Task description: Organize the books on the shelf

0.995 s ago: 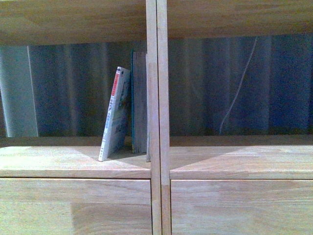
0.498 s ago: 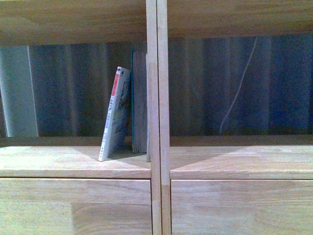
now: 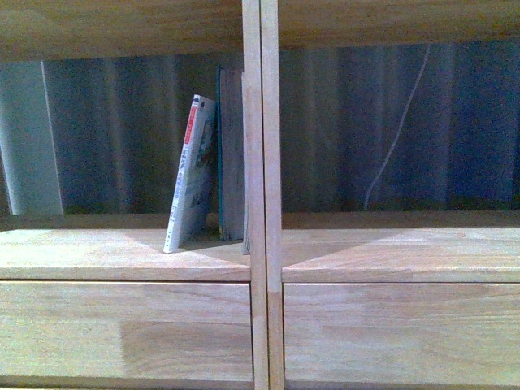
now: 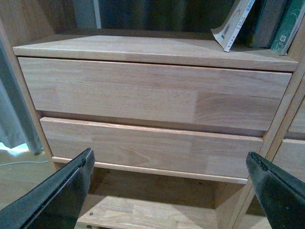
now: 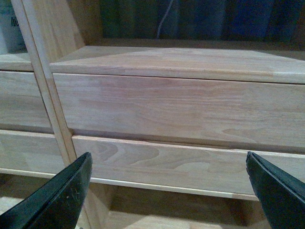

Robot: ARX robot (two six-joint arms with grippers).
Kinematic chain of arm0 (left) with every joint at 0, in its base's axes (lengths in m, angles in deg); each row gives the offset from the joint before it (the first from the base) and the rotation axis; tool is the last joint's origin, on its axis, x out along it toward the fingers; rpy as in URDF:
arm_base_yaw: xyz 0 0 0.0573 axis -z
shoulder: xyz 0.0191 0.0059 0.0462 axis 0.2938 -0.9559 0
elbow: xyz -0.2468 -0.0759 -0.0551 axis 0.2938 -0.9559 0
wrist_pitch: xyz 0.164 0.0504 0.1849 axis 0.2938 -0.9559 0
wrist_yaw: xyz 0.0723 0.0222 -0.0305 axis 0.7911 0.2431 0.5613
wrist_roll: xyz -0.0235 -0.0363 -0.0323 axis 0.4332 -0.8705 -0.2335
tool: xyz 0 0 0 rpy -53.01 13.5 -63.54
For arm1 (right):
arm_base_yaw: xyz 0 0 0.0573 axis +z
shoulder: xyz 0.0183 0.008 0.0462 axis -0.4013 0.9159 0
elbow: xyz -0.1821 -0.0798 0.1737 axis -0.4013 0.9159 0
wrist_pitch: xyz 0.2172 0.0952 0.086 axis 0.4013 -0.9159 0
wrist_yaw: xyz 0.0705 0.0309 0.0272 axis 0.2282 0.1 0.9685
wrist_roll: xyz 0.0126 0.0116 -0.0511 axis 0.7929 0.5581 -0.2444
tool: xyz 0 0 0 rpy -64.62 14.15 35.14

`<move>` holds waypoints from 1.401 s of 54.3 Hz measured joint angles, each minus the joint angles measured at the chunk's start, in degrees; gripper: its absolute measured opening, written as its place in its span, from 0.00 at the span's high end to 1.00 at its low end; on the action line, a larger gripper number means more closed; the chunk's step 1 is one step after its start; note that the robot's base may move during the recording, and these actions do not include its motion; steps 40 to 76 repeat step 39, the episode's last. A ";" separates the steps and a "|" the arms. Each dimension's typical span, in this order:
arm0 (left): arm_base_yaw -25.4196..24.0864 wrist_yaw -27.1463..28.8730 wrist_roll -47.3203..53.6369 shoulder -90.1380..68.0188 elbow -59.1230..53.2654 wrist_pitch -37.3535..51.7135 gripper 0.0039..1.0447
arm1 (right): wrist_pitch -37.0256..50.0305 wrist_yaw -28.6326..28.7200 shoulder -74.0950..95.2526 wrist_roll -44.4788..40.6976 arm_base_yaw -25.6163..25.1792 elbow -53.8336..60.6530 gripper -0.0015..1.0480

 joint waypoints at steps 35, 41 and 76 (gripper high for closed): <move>0.00 0.00 0.04 0.00 0.00 0.00 0.07 | 0.00 0.00 0.00 0.00 0.00 0.00 0.07; 0.00 0.00 0.04 0.00 0.00 0.00 0.07 | 0.00 0.00 0.00 0.00 0.00 0.00 0.07; 0.00 0.00 0.04 0.00 0.00 0.00 0.07 | 0.00 0.00 0.00 0.00 0.00 0.00 0.07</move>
